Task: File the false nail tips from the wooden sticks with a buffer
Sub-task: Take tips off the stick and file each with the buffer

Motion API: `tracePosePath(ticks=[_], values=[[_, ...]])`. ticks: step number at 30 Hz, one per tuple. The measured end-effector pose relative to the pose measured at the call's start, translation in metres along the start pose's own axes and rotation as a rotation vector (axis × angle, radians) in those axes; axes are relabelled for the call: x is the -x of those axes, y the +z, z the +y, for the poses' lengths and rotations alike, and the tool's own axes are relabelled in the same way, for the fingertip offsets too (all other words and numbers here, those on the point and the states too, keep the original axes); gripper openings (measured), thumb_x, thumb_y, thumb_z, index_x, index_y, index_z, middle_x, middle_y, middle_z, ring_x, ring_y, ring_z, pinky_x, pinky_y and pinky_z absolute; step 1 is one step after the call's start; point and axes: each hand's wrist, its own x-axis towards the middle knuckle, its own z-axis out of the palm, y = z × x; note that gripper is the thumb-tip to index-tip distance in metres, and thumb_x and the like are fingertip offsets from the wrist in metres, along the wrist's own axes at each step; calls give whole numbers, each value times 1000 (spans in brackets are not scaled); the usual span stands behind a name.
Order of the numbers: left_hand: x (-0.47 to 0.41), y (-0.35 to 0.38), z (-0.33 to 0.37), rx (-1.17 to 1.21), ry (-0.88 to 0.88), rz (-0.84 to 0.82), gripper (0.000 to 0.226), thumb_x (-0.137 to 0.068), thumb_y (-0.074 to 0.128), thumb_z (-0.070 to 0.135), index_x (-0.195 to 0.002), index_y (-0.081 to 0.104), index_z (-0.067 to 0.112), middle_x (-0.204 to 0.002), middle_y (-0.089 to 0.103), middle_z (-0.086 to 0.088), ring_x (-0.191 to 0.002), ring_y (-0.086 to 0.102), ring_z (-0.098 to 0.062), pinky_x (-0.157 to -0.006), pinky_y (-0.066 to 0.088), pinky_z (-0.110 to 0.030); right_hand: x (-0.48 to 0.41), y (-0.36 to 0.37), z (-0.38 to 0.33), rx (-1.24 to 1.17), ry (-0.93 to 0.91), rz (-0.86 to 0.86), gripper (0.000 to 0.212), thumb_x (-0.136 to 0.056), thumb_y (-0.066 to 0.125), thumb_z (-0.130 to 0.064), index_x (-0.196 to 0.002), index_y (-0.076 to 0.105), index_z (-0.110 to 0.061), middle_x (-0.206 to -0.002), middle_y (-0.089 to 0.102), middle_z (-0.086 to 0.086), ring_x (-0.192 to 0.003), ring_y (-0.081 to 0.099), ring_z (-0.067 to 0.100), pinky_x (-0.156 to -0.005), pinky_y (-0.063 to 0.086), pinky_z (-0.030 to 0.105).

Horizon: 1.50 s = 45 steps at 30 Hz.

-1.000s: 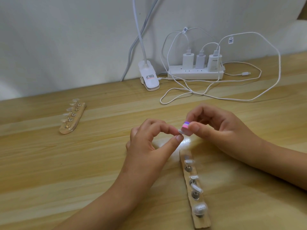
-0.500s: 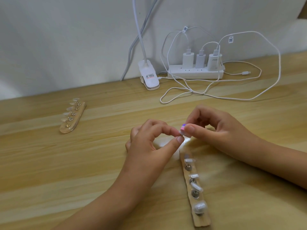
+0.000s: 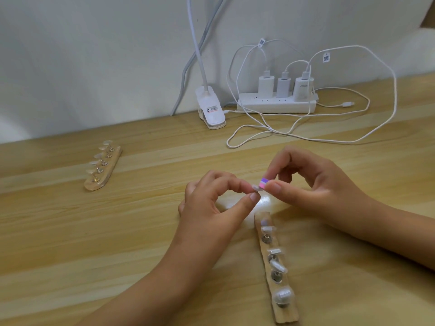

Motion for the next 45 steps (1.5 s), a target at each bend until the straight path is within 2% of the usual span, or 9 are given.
tracePosePath(ticks=[9, 13, 16, 20, 22, 31, 34, 40, 45], values=[[0, -2, -2, 150, 6, -39, 10, -73, 67, 47, -82, 67, 41, -92, 62, 27, -107, 52, -1, -88, 35, -28, -2, 0, 3, 14, 77, 3, 24, -76, 74, -46, -78, 64, -24, -71, 62, -17, -66, 49, 2, -66, 41, 18], [0, -5, -1, 350, -34, -135, 7, -77, 72, 36, -82, 69, 32, -79, 64, 16, -77, 55, 0, -78, 36, -24, -6, -2, 3, -104, 102, 99, 32, -72, 71, -51, -81, 66, -21, -88, 71, 6, -86, 63, 28, -78, 48, 39], [-1, -6, -1, 299, -62, -243, 6, -81, 76, 28, -81, 70, 31, -76, 63, 19, -68, 50, 3, -70, 38, -12, -8, -5, 1, -212, 107, 143, 32, -72, 67, -51, -82, 66, -21, -89, 73, 2, -82, 65, 12, -69, 48, 20], [-3, -5, 1, 58, -24, -365, 7, -71, 71, 43, -77, 70, 40, -89, 66, 21, -99, 57, -7, -98, 41, -41, -10, -5, 0, -239, 121, 141, 33, -74, 65, -49, -87, 64, -19, -90, 74, 1, -81, 63, 0, -70, 43, 7], [-4, -6, 1, 68, -30, -376, 8, -69, 70, 43, -76, 71, 40, -91, 68, 18, -102, 60, -11, -99, 44, -46, -9, -5, 0, -243, 127, 126, 30, -75, 69, -46, -88, 65, -19, -92, 74, 4, -85, 65, 4, -71, 45, 8], [-2, -13, -5, 35, 4, -298, 18, -76, 75, 17, -80, 70, 35, -93, 59, 17, -85, 57, 4, -74, 38, -4, -10, -8, -1, -264, 149, 149, 18, -83, 60, -37, -91, 64, -20, -85, 72, -11, -76, 60, -5, -70, 45, 10], [-1, -21, -4, -62, 21, -382, 18, -67, 61, 31, -80, 67, 42, -92, 57, 19, -86, 51, 1, -72, 35, -9, -12, -9, 2, -279, 172, 159, 18, -83, 59, -39, -91, 64, -23, -85, 71, -14, -74, 57, -5, -70, 46, 11], [7, -12, -6, -159, 119, -383, 31, -62, 62, 65, -89, 63, 49, -96, 60, 23, -103, 50, -1, -93, 38, -30, -12, -10, 3, -329, 204, 138, 15, -84, 58, -41, -89, 67, -30, -88, 72, -9, -75, 57, 1, -70, 48, 15], [9, -5, -7, -138, 150, -301, 31, -66, 61, 66, -90, 63, 47, -92, 62, 20, -99, 55, -5, -91, 42, -37, -18, -12, 4, -638, 334, 124, 42, -85, 51, -42, -118, 57, -17, -88, 72, 12, -67, 57, 9, -64, 49, 20]])
